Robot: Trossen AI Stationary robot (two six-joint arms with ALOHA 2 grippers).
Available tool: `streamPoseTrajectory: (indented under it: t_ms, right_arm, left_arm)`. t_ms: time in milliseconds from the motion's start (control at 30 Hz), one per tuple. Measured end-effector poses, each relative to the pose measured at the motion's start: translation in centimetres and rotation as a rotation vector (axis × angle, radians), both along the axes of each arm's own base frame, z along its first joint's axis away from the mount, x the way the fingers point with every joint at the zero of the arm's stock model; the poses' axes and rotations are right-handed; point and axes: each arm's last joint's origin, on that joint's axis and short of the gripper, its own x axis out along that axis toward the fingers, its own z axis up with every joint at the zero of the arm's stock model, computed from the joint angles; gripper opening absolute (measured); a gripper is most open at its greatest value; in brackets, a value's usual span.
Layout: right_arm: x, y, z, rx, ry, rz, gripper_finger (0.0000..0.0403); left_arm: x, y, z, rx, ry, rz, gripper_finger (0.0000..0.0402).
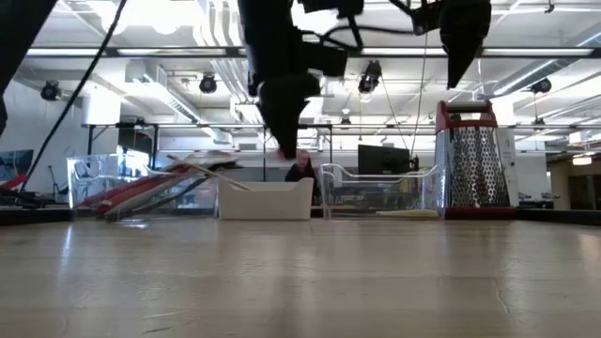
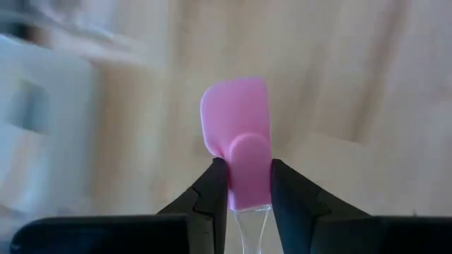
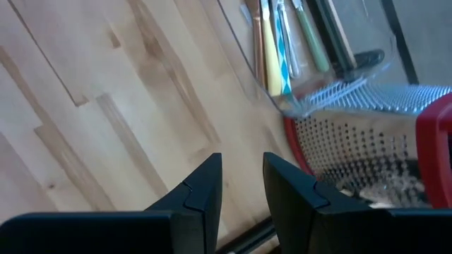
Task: Pick & Place Kitchen Items
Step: Put the pink spatula into the white bin
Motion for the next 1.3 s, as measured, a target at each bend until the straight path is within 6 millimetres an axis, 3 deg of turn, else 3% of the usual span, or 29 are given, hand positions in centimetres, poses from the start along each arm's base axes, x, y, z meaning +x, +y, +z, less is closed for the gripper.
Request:
streamPoseTrajectory:
  t_ms: [167, 300, 400, 533, 733, 900, 1133, 1300]
  right_arm:
    - [-0.8, 0.3, 0.1, 0.024, 0.026, -0.057, 0.0095]
    - [-1.7, 0.6, 0.2, 0.029, 0.009, -0.093, 0.0095]
    - [-2.5, 0.8, -0.1, 0.033, 0.006, -0.109, 0.0095]
    - [-3.7, 1.2, -1.2, 0.043, 0.014, -0.145, 0.0095]
    - [-5.3, 1.8, -3.6, 0.064, 0.050, -0.209, 0.0095]
    - [-6.5, 2.2, -5.6, 0.079, 0.059, -0.287, 0.0095]
    - [-7.0, 2.6, -8.3, 0.127, -0.038, -0.281, 0.0095]
    - [-6.3, 2.5, -8.7, 0.151, -0.116, -0.259, 0.0084]
  left_arm:
    - [-0.8, 4.9, 3.2, 0.103, -0.015, -0.021, 0.0085]
    - [-1.2, 9.3, 3.5, 0.151, 0.031, -0.011, 0.0083]
    - [-1.6, 12.4, 4.1, 0.184, 0.046, -0.010, 0.0007]
    - [-2.1, 15.9, 4.1, 0.211, 0.062, -0.002, 0.0000]
    - [-3.2, 19.6, 4.2, 0.226, 0.106, 0.000, 0.0000]
    - [-5.1, 19.1, 5.0, 0.170, 0.178, 0.048, 0.0000]
    - [-8.2, 13.9, 9.0, 0.129, 0.088, -0.006, 0.0004]
    - [-10.5, 11.2, 8.5, 0.112, 0.136, -0.184, 0.0016]
